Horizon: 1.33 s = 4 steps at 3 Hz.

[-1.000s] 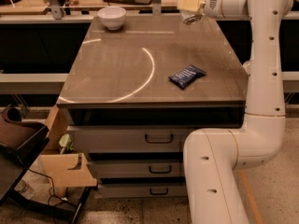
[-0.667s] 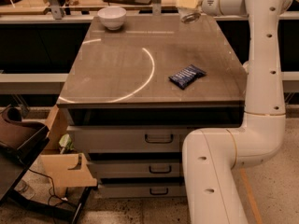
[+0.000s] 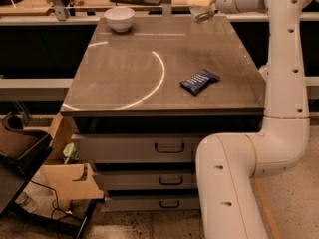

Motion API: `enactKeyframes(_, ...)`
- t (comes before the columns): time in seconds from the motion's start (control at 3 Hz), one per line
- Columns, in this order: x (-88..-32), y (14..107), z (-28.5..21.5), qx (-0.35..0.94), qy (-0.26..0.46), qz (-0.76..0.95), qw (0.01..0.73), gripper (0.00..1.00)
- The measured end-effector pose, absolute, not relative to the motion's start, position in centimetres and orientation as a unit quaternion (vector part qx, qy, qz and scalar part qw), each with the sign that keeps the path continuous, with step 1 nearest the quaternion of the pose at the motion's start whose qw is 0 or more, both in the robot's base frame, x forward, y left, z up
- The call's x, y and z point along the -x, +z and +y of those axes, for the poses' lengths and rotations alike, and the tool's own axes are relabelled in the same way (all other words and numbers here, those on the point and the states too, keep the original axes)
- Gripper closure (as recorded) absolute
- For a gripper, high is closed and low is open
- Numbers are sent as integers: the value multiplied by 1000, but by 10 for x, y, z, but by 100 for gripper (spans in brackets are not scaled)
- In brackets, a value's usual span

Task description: Place 7up can upright

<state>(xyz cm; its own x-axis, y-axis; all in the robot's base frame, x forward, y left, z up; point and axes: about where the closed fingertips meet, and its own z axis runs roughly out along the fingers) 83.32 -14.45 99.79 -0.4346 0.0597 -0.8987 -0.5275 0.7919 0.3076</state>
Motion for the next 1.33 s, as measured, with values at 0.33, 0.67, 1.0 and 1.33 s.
enactKeyframes(0.33, -825, 1012, -144, 163, 280, 808, 492, 100)
enactKeyframes(0.67, -812, 1029, -149, 174, 268, 820, 475, 100)
enactKeyframes(1.0, -794, 1052, -160, 173, 254, 830, 466, 100)
enactKeyframes(1.33, -776, 1078, -173, 153, 254, 834, 466, 100)
